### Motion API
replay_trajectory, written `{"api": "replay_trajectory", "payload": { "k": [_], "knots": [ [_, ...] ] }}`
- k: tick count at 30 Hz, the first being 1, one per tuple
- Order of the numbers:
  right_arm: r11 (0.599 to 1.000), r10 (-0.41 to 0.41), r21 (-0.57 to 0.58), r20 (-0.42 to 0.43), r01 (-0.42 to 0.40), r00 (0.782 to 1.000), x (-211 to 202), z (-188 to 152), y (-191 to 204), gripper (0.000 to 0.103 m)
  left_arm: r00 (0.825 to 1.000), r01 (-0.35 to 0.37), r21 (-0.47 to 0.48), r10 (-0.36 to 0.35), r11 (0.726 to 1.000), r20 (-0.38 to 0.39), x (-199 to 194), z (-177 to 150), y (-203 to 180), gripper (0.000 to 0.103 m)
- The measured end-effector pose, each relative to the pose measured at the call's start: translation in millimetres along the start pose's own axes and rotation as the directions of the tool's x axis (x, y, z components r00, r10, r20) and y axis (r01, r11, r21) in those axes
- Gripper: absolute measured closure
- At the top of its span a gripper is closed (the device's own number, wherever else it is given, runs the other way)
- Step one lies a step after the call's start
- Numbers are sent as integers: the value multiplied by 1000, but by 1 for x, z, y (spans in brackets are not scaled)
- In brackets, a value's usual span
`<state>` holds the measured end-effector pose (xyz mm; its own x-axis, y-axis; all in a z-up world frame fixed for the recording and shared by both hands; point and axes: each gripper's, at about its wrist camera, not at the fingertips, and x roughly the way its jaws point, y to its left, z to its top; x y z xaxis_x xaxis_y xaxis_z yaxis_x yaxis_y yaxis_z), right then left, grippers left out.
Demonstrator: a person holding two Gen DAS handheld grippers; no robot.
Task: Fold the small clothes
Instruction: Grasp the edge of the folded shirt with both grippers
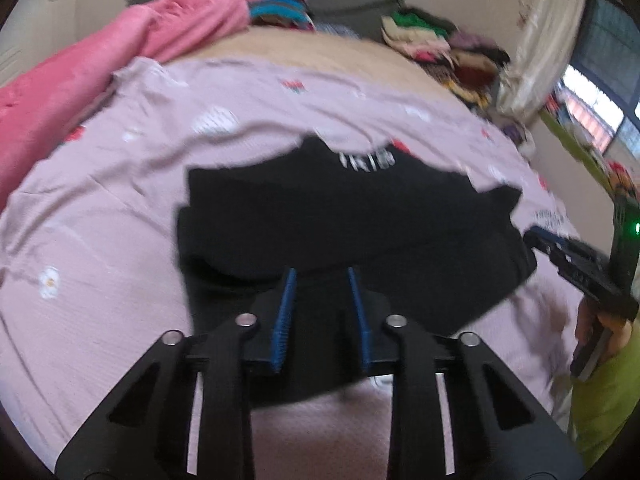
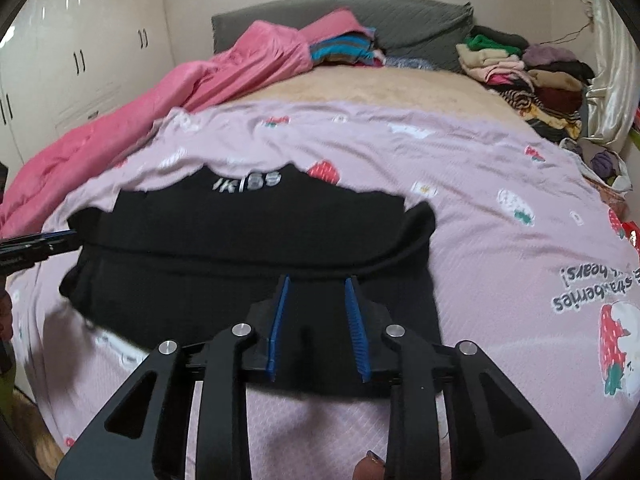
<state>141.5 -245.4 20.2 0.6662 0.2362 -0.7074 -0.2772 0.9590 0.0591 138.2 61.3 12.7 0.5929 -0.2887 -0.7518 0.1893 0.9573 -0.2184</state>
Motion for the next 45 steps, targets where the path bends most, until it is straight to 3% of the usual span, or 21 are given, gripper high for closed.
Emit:
{"api": "replay_trajectory", "payload": {
  "k": [5,10,22,26,28,31,34,36,40,41,42,43,44,45],
  "knots": [
    [999,-27,-35,-83,24,996,21,-9,10,78,995,-51,54,56,997,-81,29,-12,-1,87],
    [998,-57,-23,-142,54,988,53,-7,6,78,994,-93,45,95,995,-58,36,-7,10,87],
    [998,-55,3,-84,56,995,94,46,-7,78,993,-122,1,122,993,3,57,29,29,85],
    [997,-70,16,-65,71,995,101,63,-11,78,989,-130,-28,131,991,61,51,42,40,79],
    [996,-91,22,-47,92,995,103,71,-15,78,981,-161,-50,165,986,106,42,47,47,65],
    [992,-122,42,-29,123,992,99,78,-25,77,975,-171,-95,182,981,130,31,49,61,63],
    [981,-185,53,-29,186,982,96,80,-40,67,976,-171,-130,186,977,111,31,47,73,54],
    [973,-218,69,-56,221,974,98,77,-52,45,981,-160,-160,175,974,86,35,46,82,51],
    [968,-224,88,-127,236,966,110,67,-71,44,988,-137,-198,148,971,42,45,40,89,48],
    [970,-208,100,-133,222,969,112,65,-75,46,989,-131,-200,141,971,38,47,40,90,48],
    [973,-187,114,-135,203,973,113,64,-77,58,990,-123,-201,133,972,37,49,39,90,52],
    [978,-146,134,-128,163,981,113,62,-80,70,991,-118,-198,128,973,37,51,38,90,75],
    [980,-118,146,-118,134,986,112,61,-81,92,991,-116,-193,125,974,36,52,37,89,88],
    [982,-102,149,-107,117,989,110,61,-80,96,992,-114,-190,123,975,38,52,37,89,95]
  ]
}}
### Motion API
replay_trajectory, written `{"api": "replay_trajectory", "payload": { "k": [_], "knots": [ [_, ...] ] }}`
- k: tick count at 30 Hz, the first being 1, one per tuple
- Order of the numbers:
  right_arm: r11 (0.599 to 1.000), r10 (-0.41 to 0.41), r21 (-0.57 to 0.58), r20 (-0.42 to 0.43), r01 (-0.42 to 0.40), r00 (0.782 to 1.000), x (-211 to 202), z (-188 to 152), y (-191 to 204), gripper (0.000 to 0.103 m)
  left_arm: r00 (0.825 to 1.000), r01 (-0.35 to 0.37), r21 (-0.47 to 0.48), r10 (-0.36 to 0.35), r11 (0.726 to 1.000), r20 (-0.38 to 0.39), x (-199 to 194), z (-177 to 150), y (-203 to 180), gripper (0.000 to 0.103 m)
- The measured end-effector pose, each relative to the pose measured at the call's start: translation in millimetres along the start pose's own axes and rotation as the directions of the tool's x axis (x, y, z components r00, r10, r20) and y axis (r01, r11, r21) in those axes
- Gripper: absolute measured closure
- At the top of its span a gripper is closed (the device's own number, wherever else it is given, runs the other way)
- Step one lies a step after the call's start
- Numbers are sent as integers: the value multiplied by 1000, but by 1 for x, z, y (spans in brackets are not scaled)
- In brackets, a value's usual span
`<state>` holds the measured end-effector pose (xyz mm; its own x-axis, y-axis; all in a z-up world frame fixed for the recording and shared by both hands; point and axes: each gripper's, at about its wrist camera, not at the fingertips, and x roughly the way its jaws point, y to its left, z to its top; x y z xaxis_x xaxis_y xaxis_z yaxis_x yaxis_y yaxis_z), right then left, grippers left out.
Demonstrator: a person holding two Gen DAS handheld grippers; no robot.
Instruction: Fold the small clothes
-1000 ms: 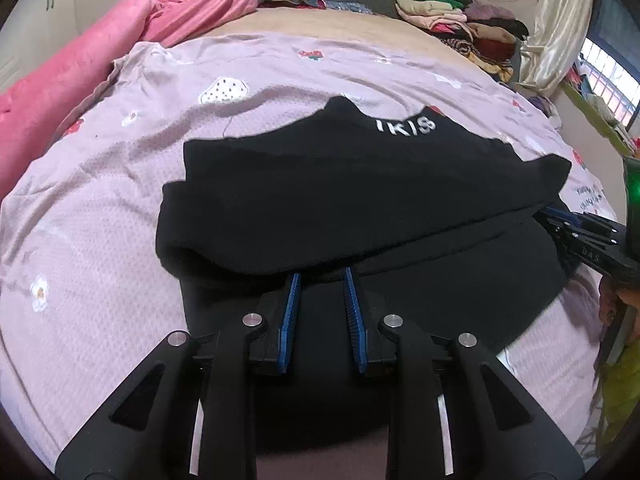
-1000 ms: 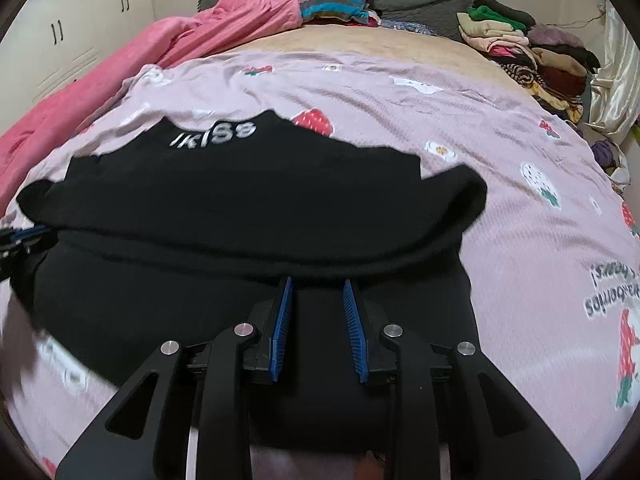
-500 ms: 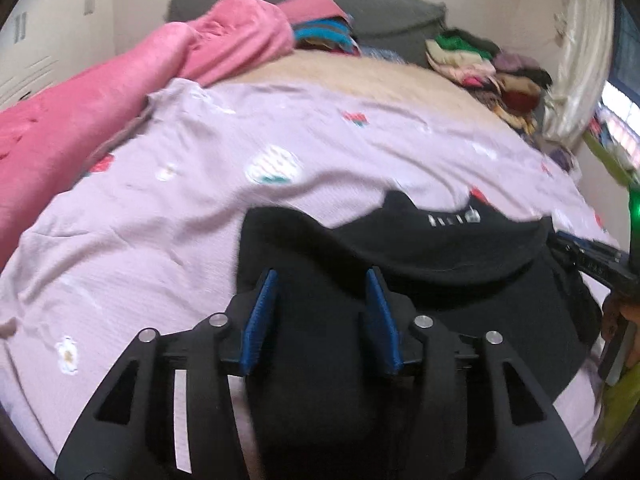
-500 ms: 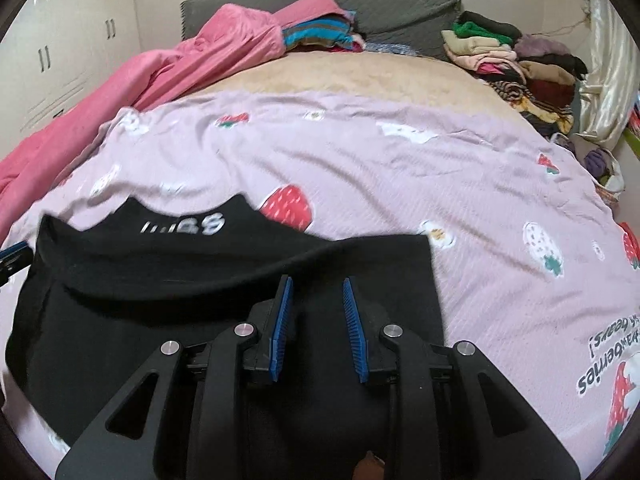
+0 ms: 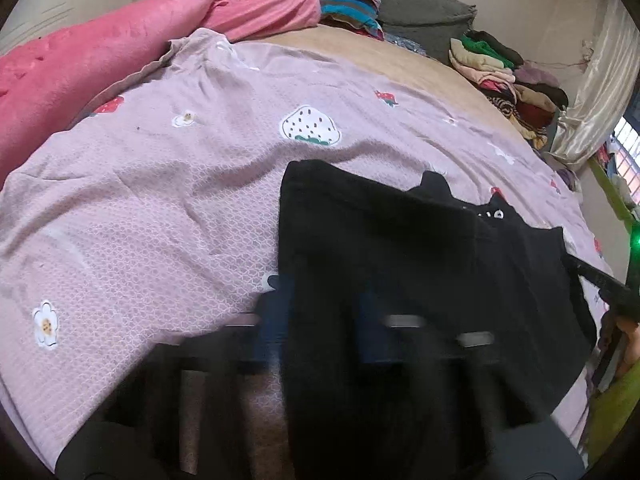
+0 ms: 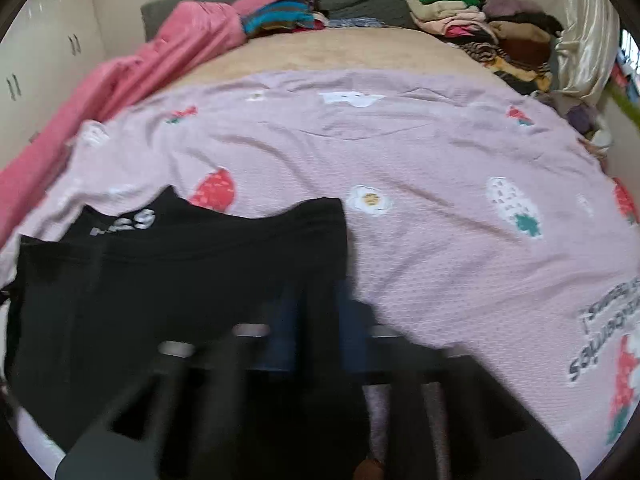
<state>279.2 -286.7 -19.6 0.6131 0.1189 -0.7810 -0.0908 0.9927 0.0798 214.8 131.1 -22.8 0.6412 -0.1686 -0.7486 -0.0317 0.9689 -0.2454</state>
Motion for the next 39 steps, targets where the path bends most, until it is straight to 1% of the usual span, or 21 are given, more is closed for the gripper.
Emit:
{"api": "replay_trajectory", "payload": {
  "k": [1,3,5,8,11,15,17,18,20,22,23,24,25,27,29,31,34,35,36,37,39],
  "knots": [
    [1000,7,-7,19,-7,1000,-4,0,2,96,1000,8,-4,-8,1000,5,-2,0,1,99],
    [1000,18,-7,59,-18,998,-15,2,5,97,999,28,-13,-28,1000,22,-10,3,3,99],
    [999,27,22,102,-30,994,-25,8,1,97,999,25,-9,-25,1000,47,-19,7,3,99],
    [997,24,64,137,-33,990,-31,15,-6,97,996,16,5,-16,1000,82,-32,10,0,100],
    [997,3,71,121,-12,993,-24,12,-8,97,996,-14,18,12,1000,86,-29,10,0,100],
    [998,-34,57,89,28,995,-12,1,-6,97,999,-30,-2,30,1000,43,-12,4,8,99],
    [997,-48,57,73,44,996,-8,-4,-4,96,999,-40,1,40,999,34,-8,1,9,97],
    [997,-51,56,72,47,996,-8,-6,-3,95,998,-49,4,49,999,28,-7,0,9,93],
    [996,-79,47,67,76,995,-7,-11,-1,95,998,-59,8,58,998,29,-9,-1,9,90],
    [996,-84,44,71,81,994,-11,-15,0,90,998,-63,13,62,998,29,-12,-2,8,87],
    [995,-91,46,72,88,993,-14,-17,1,82,997,-68,20,67,998,29,-14,-3,6,86],
    [995,-93,47,76,89,993,-18,-20,1,79,997,-73,25,72,997,30,-16,-4,5,82],
    [996,-85,48,86,81,993,-24,-22,1,78,997,-75,28,74,997,29,-18,-5,4,77],
    [996,-80,39,98,77,992,-35,-28,4,68,997,-71,31,71,997,27,-22,-9,1,72],
    [998,-55,29,109,52,993,-47,-33,8,64,997,-71,35,70,997,26,-27,-11,-2,71],
    [999,-37,7,108,36,993,-58,-39,15,61,997,-69,40,68,997,24,-31,-13,-5,64],
    [999,-7,-41,116,12,993,-74,-48,29,56,997,-70,52,69,996,27,-39,-18,-10,61],
    [999,1,-51,116,5,993,-79,-51,33,51,997,-70,53,69,996,28,-41,-19,-11,59],
    [998,10,-59,115,-3,993,-82,-53,36,49,997,-69,55,68,996,28,-44,-21,-13,58],
    [997,29,-76,111,-21,993,-87,-56,42,49,997,-69,58,67,996,30,-46,-22,-14,56],
    [995,40,-91,109,-30,993,-92,-60,49,48,997,-72,65,70,995,33,-52,-25,-17,54]
  ]
}}
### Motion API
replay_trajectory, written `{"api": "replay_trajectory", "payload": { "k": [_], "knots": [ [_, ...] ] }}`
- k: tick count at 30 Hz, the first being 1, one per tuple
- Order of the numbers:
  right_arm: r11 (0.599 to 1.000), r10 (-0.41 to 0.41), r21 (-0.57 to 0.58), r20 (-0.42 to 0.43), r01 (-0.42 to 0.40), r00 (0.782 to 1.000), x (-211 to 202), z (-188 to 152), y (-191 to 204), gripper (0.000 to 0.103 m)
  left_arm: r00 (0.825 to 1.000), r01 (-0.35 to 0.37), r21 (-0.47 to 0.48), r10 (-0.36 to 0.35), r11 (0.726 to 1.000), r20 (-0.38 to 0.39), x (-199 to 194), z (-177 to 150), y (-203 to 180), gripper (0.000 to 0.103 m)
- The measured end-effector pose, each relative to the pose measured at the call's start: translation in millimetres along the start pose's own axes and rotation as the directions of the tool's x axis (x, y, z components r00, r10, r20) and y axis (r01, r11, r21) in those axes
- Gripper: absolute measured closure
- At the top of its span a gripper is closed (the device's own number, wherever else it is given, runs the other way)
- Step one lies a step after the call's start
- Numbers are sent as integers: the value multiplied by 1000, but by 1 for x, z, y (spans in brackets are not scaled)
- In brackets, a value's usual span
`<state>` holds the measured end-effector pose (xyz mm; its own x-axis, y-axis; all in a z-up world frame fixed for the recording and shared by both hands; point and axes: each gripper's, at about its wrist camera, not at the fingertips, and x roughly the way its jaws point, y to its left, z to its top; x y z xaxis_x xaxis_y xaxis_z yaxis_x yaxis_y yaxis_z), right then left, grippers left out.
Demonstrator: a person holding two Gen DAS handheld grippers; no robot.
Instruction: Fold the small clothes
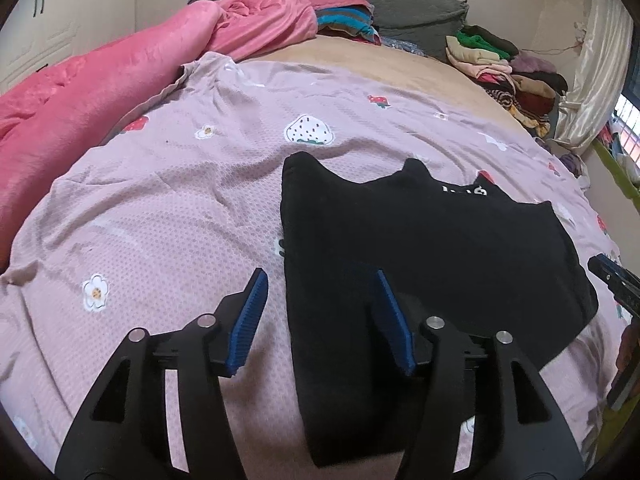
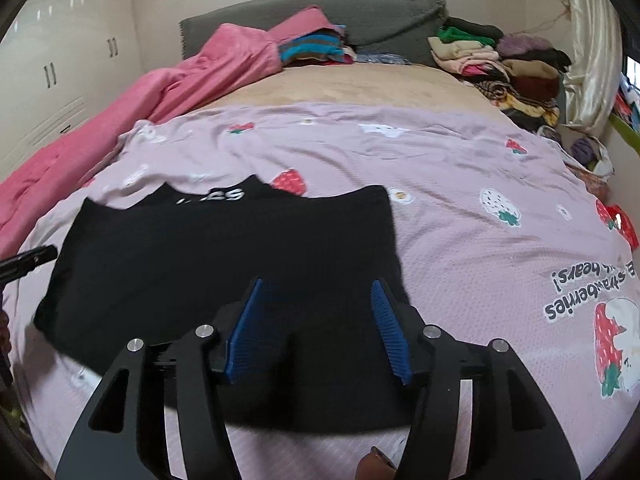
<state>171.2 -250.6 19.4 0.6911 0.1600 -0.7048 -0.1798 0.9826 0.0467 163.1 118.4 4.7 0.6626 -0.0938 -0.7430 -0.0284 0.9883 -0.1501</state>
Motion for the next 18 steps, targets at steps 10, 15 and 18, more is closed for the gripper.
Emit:
{"api": "replay_trajectory", "payload": {
  "k": [10,15,18],
  "knots": [
    [997,59,-54,-77,-63,995,-4,-23,29,43,1000,2,17,-2,1000,-25,-9,-14,-8,42],
    [996,51,-65,-129,-59,990,2,-37,34,42,997,-14,17,15,1000,-82,1,-33,-9,42],
    [996,29,-76,-168,-42,985,8,-46,35,42,993,-23,29,26,999,-117,8,-43,-10,42]
  ]
}}
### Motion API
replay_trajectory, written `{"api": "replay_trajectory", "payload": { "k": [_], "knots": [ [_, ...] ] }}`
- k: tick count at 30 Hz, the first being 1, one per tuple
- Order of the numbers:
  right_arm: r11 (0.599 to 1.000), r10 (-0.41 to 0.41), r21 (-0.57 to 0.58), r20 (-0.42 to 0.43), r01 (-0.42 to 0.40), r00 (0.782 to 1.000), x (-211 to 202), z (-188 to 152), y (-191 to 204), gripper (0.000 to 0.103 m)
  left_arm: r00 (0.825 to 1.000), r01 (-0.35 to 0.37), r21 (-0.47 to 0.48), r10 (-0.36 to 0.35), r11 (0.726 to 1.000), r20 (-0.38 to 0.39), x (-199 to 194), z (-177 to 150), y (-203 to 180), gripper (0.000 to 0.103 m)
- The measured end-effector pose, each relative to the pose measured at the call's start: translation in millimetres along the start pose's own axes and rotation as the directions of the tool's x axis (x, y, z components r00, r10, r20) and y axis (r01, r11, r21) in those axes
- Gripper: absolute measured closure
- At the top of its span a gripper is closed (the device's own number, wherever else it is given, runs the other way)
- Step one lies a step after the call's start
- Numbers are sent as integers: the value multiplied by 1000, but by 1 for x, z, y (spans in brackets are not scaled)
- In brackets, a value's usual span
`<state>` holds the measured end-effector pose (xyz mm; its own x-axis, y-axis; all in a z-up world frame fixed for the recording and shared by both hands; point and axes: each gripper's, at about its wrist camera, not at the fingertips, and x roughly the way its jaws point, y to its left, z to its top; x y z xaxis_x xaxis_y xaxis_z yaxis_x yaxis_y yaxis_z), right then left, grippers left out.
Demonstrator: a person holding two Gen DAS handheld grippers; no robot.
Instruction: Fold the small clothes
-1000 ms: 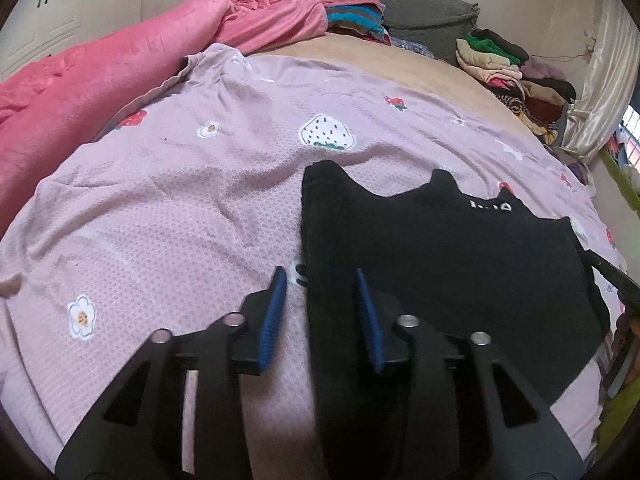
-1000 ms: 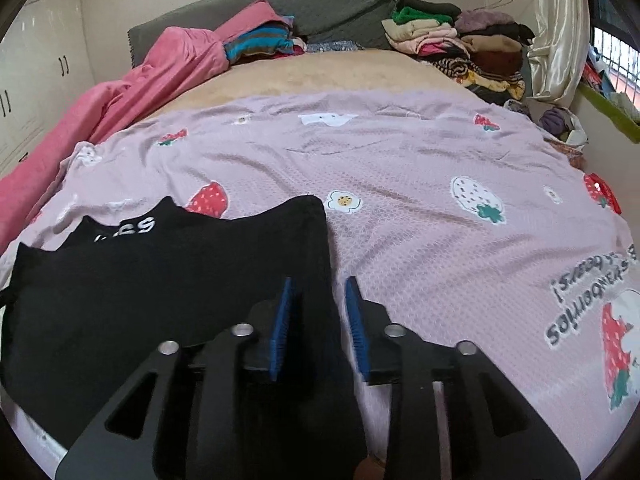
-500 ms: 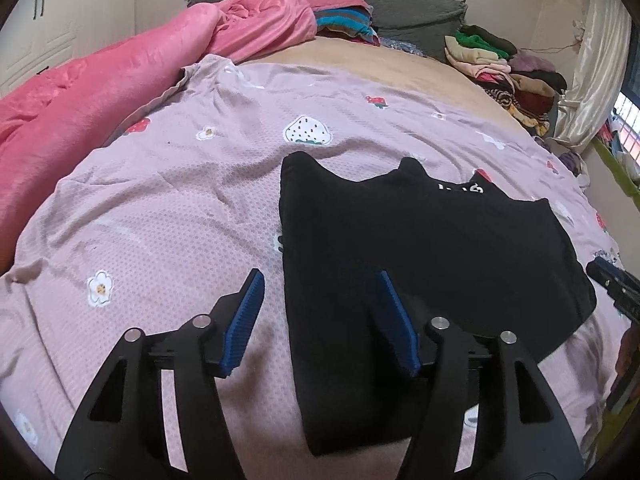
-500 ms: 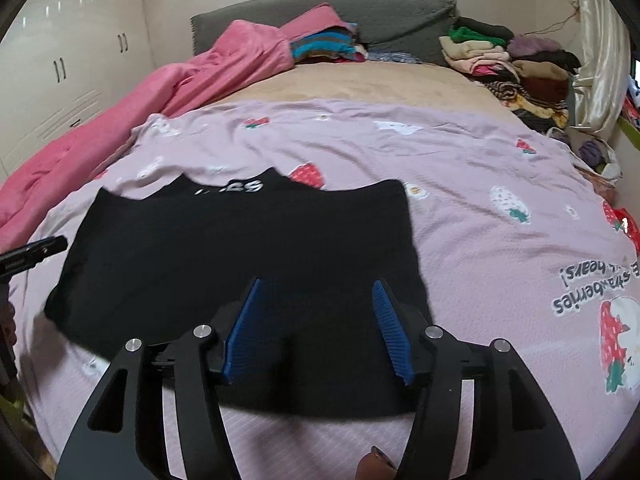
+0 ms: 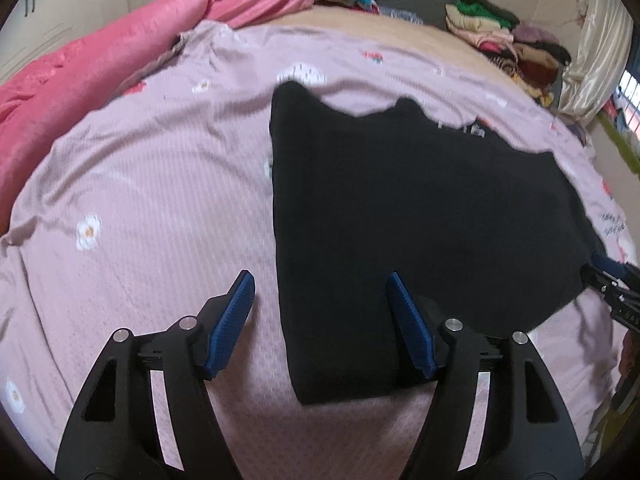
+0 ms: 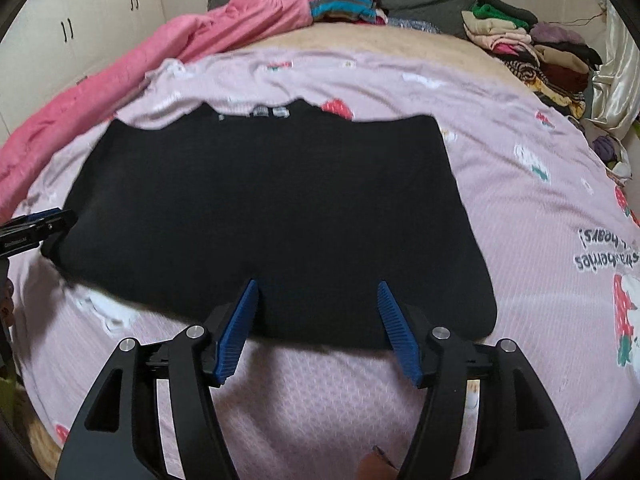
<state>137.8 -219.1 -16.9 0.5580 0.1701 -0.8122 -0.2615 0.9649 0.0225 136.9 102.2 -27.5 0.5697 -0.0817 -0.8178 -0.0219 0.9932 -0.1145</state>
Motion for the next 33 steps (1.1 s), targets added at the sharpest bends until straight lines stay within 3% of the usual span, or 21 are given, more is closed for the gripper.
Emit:
{"api": "replay_trajectory", "payload": {
  "k": [3,6,10,12,16,33],
  "knots": [
    [1000,-1,7,-12,1,1000,1,-7,1,40,1000,1,-3,-1,1000,1,-4,-6,0,40],
    [1000,4,10,-1,-4,1000,-3,-10,3,32,1000,-6,-8,6,1000,7,-10,-10,2,27],
    [1000,9,-2,13,-9,1000,-9,-11,9,27,1000,-6,-10,6,1000,9,-17,-16,3,24],
    [1000,20,-11,27,-20,999,-15,-11,14,19,1000,-11,-10,11,1000,16,-22,-17,4,17],
    [999,24,-35,57,-22,998,-24,-9,26,12,999,-27,-24,27,999,34,-32,-19,9,9],
    [978,114,-186,92,-95,989,-33,0,103,7,988,-120,-131,131,984,84,-56,-11,57,9]
  ]
}}
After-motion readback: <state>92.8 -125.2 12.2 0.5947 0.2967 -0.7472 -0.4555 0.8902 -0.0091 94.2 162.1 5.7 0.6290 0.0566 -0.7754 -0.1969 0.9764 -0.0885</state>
